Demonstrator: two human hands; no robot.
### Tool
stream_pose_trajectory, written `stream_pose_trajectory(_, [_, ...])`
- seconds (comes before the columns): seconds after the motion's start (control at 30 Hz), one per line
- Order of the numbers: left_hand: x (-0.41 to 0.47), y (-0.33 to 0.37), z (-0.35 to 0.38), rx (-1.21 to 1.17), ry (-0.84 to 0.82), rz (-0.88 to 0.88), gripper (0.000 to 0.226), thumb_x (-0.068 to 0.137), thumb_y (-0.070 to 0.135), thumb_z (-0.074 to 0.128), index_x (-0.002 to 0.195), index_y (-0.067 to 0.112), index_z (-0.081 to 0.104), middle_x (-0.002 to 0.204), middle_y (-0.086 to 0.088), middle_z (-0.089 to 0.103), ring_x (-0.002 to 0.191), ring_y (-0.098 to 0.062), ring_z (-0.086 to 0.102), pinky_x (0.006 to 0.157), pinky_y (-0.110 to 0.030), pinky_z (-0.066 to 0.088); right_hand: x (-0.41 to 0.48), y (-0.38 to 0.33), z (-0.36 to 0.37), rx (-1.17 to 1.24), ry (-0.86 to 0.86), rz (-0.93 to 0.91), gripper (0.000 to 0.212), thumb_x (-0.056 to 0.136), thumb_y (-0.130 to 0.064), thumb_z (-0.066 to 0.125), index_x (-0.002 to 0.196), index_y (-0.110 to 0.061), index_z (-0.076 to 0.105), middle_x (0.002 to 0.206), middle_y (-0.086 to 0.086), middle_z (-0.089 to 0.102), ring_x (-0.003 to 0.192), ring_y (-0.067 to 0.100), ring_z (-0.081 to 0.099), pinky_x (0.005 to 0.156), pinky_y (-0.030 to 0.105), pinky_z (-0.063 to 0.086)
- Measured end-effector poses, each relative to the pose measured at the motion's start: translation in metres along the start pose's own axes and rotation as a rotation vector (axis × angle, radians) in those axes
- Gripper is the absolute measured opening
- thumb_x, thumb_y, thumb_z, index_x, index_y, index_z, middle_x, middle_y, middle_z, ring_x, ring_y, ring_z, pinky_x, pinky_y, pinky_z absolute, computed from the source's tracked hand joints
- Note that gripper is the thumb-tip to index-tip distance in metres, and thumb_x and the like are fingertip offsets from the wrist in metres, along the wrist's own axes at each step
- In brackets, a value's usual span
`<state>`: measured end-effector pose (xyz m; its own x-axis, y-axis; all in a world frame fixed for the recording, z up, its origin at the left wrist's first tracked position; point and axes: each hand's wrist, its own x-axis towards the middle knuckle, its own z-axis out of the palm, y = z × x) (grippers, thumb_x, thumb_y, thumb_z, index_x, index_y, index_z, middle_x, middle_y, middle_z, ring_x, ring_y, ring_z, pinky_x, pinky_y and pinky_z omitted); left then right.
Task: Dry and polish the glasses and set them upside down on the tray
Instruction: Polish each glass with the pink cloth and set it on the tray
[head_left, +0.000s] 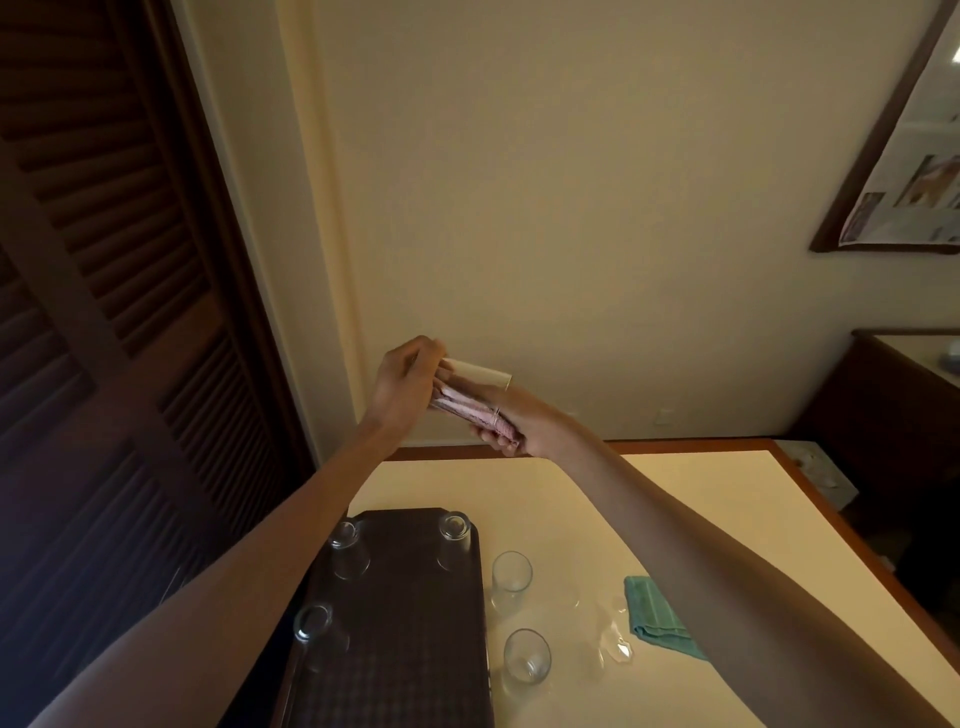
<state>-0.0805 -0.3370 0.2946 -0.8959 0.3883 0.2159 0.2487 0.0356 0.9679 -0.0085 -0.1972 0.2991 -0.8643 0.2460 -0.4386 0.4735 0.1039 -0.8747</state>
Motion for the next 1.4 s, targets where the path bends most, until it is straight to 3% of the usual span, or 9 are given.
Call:
stream_pose_trajectory(0.1, [0.003, -0.003, -0.006, -0.095, -0.120, -0.077, 0.033, 0.108, 0.035, 0.047, 0.092, 0.012, 0.064, 0.084, -0.004, 0.071, 0.087, -0.026, 0.069, 0.072, -0.037, 0.058, -0.002, -0.003, 0.000, -0.088, 0.185, -0.121, 0.020, 0.099, -0.019, 0.053, 0.095, -0.002, 0.062, 0.053, 0.005, 0.059, 0.031, 0.007, 0.048, 0.038, 0.018, 0.037])
stream_pose_trajectory(0.2, [0.000, 0.003, -0.010, -0.174, -0.262, -0.331, 0.039, 0.108, 0.045, 0.043, 0.107, 0.012, 0.063, 0.100, -0.014, 0.072, 0.095, -0.030, 0.072, 0.073, -0.036, 0.063, -0.008, -0.005, -0.009, -0.748, 0.556, -0.437, 0.010, 0.076, -0.002, 0.062, 0.077, -0.010, 0.068, 0.067, 0.010, 0.065, 0.056, 0.022, 0.059, 0.054, 0.025, 0.040])
stream_pose_trajectory(0.27, [-0.002, 0.004, -0.012, -0.144, -0.282, -0.391, 0.041, 0.107, 0.047, 0.043, 0.104, 0.012, 0.065, 0.096, -0.013, 0.070, 0.088, -0.026, 0.070, 0.070, -0.032, 0.060, -0.014, -0.004, -0.010, -0.892, 0.576, -0.525, 0.012, 0.073, -0.006, 0.066, 0.067, -0.016, 0.065, 0.070, 0.010, 0.067, 0.062, 0.025, 0.055, 0.050, 0.025, 0.034])
stream_pose_trajectory(0.47, [0.002, -0.015, -0.019, -0.094, -0.189, -0.264, 0.038, 0.106, 0.048, 0.048, 0.113, 0.015, 0.065, 0.101, -0.009, 0.069, 0.092, -0.022, 0.067, 0.071, -0.028, 0.056, 0.018, 0.025, -0.013, -0.695, 0.459, -0.567, 0.068, 0.083, -0.077, 0.051, 0.049, -0.019, 0.054, 0.040, -0.004, 0.054, 0.039, 0.011, 0.057, 0.050, 0.027, 0.053])
stream_pose_trajectory(0.67, [-0.002, -0.044, -0.040, -0.145, -0.043, -0.221, 0.047, 0.097, 0.048, 0.062, 0.127, 0.012, 0.063, 0.111, -0.010, 0.072, 0.101, -0.022, 0.072, 0.069, -0.019, 0.058, 0.020, 0.069, -0.030, -0.631, 0.207, -0.652, 0.034, 0.096, -0.049, 0.058, 0.073, -0.024, 0.063, 0.062, -0.008, 0.062, 0.050, 0.006, 0.056, 0.050, 0.015, 0.038])
stream_pose_trajectory(0.93, [-0.038, -0.118, -0.045, 0.113, 0.076, -0.299, 0.050, 0.088, 0.059, 0.070, 0.115, 0.017, 0.070, 0.103, -0.003, 0.076, 0.094, -0.016, 0.070, 0.078, -0.028, 0.053, 0.033, 0.163, -0.032, -0.112, 0.005, -0.167, 0.040, 0.093, -0.058, 0.054, 0.109, -0.024, 0.068, 0.105, 0.004, 0.071, 0.097, 0.027, 0.069, 0.084, 0.040, 0.054])
stream_pose_trajectory(1.03, [-0.062, -0.151, -0.038, 0.222, 0.013, -0.310, 0.056, 0.081, 0.064, 0.075, 0.116, 0.020, 0.068, 0.108, 0.003, 0.075, 0.100, -0.013, 0.071, 0.088, -0.033, 0.056, 0.039, 0.193, -0.030, 0.098, 0.051, -0.004, 0.030, 0.092, -0.042, 0.057, 0.104, -0.015, 0.067, 0.106, 0.019, 0.067, 0.094, 0.033, 0.064, 0.085, 0.045, 0.049])
stream_pose_trajectory(1.2, [-0.099, -0.199, -0.018, 0.407, -0.184, -0.303, 0.049, 0.079, 0.053, 0.083, 0.115, 0.026, 0.064, 0.104, 0.014, 0.071, 0.097, -0.003, 0.068, 0.083, -0.026, 0.056, 0.037, 0.226, -0.019, 0.347, 0.140, 0.110, 0.013, 0.092, -0.019, 0.051, 0.095, -0.015, 0.063, 0.092, 0.008, 0.065, 0.088, 0.027, 0.061, 0.085, 0.041, 0.046])
stream_pose_trajectory(1.4, [-0.124, -0.241, 0.008, 0.621, -0.369, -0.315, 0.047, 0.075, 0.042, 0.085, 0.115, 0.031, 0.063, 0.107, 0.006, 0.073, 0.101, -0.015, 0.069, 0.089, -0.040, 0.059, 0.035, 0.249, -0.012, 0.453, 0.162, 0.129, 0.020, 0.095, -0.005, 0.042, 0.096, -0.010, 0.062, 0.089, 0.008, 0.063, 0.082, 0.022, 0.059, 0.072, 0.034, 0.046])
